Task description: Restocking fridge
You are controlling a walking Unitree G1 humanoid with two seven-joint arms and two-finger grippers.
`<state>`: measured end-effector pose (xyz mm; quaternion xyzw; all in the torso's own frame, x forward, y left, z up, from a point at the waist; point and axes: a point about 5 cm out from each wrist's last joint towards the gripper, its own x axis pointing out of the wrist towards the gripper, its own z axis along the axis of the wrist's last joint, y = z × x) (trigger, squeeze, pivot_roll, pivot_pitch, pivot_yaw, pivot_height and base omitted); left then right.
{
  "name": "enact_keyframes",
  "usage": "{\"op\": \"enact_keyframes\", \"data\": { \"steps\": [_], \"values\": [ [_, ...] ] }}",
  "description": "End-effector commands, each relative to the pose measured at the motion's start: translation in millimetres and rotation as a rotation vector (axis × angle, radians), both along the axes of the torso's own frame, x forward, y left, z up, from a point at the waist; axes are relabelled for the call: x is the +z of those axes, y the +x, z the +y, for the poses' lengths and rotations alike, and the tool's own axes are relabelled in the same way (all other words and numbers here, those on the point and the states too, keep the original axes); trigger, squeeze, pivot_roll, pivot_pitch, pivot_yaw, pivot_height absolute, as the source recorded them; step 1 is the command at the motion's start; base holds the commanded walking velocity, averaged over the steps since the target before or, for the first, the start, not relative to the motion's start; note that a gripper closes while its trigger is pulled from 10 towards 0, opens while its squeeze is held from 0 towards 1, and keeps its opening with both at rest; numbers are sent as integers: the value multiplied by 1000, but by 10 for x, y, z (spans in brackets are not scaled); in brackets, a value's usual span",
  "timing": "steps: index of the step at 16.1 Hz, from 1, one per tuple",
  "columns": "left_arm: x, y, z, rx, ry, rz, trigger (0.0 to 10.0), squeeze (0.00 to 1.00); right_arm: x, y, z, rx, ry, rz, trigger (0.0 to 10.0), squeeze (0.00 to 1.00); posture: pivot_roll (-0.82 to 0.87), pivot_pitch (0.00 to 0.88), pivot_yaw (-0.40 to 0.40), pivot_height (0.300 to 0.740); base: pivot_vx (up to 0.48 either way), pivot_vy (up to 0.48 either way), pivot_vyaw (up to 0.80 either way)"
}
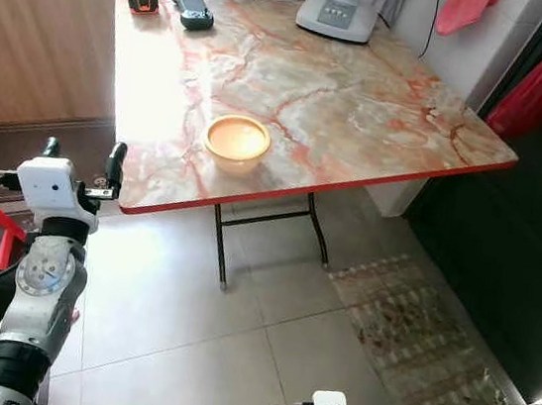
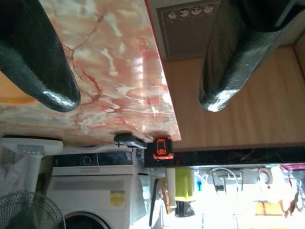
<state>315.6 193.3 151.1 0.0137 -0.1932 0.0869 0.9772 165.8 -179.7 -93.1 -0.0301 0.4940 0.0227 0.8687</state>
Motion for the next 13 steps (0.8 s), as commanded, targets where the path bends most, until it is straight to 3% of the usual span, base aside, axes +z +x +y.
{"op": "enact_keyframes", "data": {
  "steps": [1, 13],
  "values": [
    [61, 21, -41, -36, -23, -8, 10000, 0, -10, -26, -4, -10, 3, 6, 10000, 0, 56, 79, -25, 740, 281, 0, 0],
    [172, 86, -124, -118, -29, -6, 10000, 0, -3, -16, -42, -94, 20, -8, 10000, 0, 59, 78, -15, 740, 316, 0, 0]
  ]
}}
